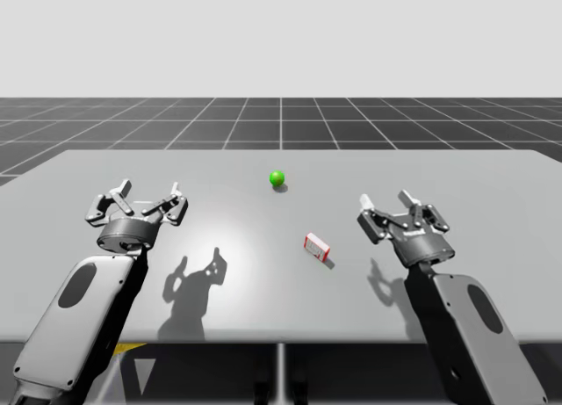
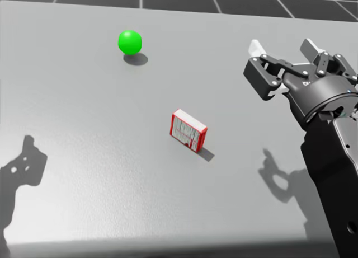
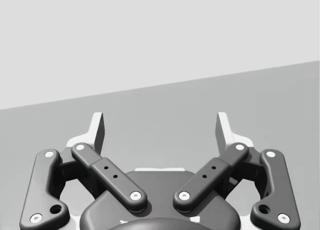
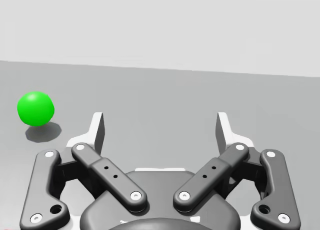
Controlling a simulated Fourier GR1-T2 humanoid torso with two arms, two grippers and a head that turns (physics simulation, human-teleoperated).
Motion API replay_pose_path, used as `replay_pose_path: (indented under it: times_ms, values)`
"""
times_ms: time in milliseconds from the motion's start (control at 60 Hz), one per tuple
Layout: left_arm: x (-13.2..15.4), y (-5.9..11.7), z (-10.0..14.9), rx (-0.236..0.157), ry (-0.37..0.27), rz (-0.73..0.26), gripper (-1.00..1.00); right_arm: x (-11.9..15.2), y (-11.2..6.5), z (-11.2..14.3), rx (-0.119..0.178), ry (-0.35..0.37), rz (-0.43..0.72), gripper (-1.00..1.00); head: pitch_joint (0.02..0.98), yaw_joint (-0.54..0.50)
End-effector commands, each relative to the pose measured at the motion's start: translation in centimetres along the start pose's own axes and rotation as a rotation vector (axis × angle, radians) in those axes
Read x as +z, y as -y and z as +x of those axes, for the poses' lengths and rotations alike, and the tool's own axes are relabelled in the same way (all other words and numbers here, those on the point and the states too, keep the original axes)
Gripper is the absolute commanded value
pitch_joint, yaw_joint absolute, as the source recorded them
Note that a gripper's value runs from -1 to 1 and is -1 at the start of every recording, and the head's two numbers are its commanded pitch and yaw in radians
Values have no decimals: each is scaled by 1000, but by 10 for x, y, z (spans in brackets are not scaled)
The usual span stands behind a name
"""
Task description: Watch the red light. When it turns green, pick up the object.
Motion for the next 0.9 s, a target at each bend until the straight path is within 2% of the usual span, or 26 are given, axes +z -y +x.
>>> replay_pose_path:
  times_ms: [17,50,100,217,283,317,367,417,550,617,667,750,767,833,900]
  values:
    - [1,0,0,0,-4,4,-1000,9,-6,1,34,-18,77,-1000,830,-143]
    - [1,0,0,0,-4,3,-1000,12,-6,3,51,-21,104,-1000,830,-144]
    - [1,0,0,0,-4,1,-1000,19,-4,7,39,-50,168,-1000,830,-145]
    - [0,0,-1,-2,-2,-2,-1000,28,-1,10,24,-67,259,-1000,831,-144]
    - [0,1,-1,-5,-1,-4,-1000,35,1,10,0,-79,321,-1000,832,-144]
    - [0,1,-1,-7,-1,-6,-1000,40,1,10,-22,-94,384,-1000,832,-145]
    - [0,2,-1,-9,1,-8,-1000,46,0,9,-36,-99,458,-1000,834,-146]
    - [0,2,-2,-11,2,-10,-1000,52,-1,6,-35,-98,539,-1000,837,-146]
    - [0,3,-2,-12,0,-17,-1000,60,-6,-1,-28,-107,657,-1000,840,-150]
    - [0,4,-2,-12,-2,-23,-1000,61,-8,-8,-20,-109,689,-1000,842,-154]
    - [1,4,-2,-10,-1,-27,-1000,60,-9,-14,-30,-124,708,-1000,843,-159]
    - [1,4,-2,-11,0,-31,-1000,59,-10,-21,-26,-137,715,-1000,846,-163]
    - [1,4,-2,-12,0,-32,-1000,59,-11,-24,-39,-152,728,-1000,847,-164]
    - [1,4,-2,-14,1,-35,-1000,58,-13,-31,-46,-172,738,-1000,847,-164]
    - [0,5,-2,-15,1,-36,-1000,56,-15,-38,-68,-189,755,-1000,850,-161]
